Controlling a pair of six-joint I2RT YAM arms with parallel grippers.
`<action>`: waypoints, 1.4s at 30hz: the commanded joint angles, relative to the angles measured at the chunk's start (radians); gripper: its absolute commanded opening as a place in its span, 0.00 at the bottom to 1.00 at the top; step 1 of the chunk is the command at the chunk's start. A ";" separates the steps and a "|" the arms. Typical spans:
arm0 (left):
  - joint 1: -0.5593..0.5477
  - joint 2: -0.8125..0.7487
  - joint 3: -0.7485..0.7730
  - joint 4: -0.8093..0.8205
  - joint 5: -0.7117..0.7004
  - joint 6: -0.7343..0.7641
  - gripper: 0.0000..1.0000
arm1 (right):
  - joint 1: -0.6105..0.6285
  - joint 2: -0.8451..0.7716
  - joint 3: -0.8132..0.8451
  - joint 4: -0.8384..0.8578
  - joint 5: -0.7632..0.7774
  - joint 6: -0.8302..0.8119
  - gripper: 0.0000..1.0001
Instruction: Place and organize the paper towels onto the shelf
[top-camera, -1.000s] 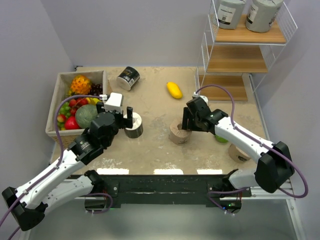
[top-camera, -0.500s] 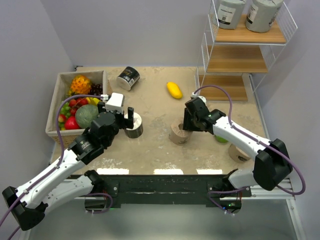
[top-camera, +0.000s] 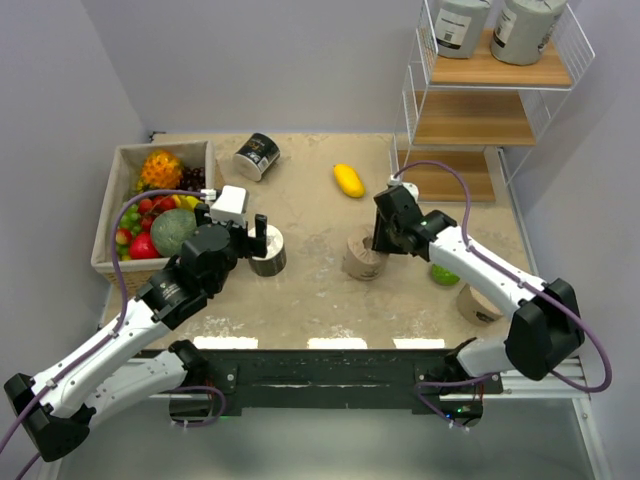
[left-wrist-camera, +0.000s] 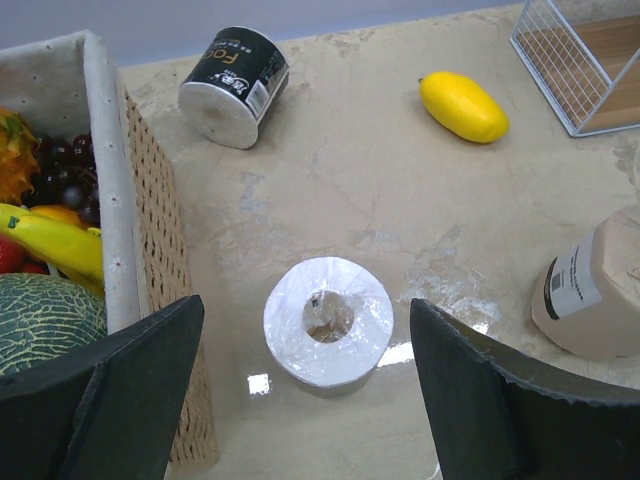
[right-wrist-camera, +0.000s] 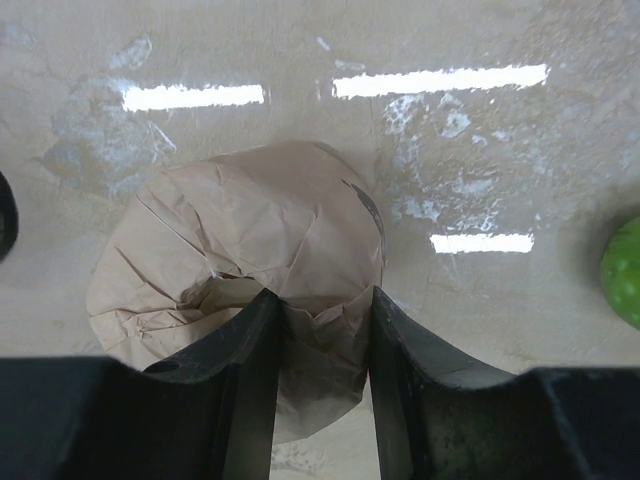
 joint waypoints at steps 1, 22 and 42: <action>-0.004 -0.011 -0.003 0.029 -0.005 -0.002 0.89 | -0.087 -0.040 0.111 -0.008 0.032 -0.032 0.34; -0.004 -0.011 -0.004 0.023 -0.012 -0.005 0.89 | -0.653 -0.034 0.490 -0.013 -0.088 -0.014 0.34; -0.005 -0.027 -0.004 0.023 -0.013 -0.005 0.89 | -0.658 0.035 0.676 -0.042 -0.089 0.129 0.33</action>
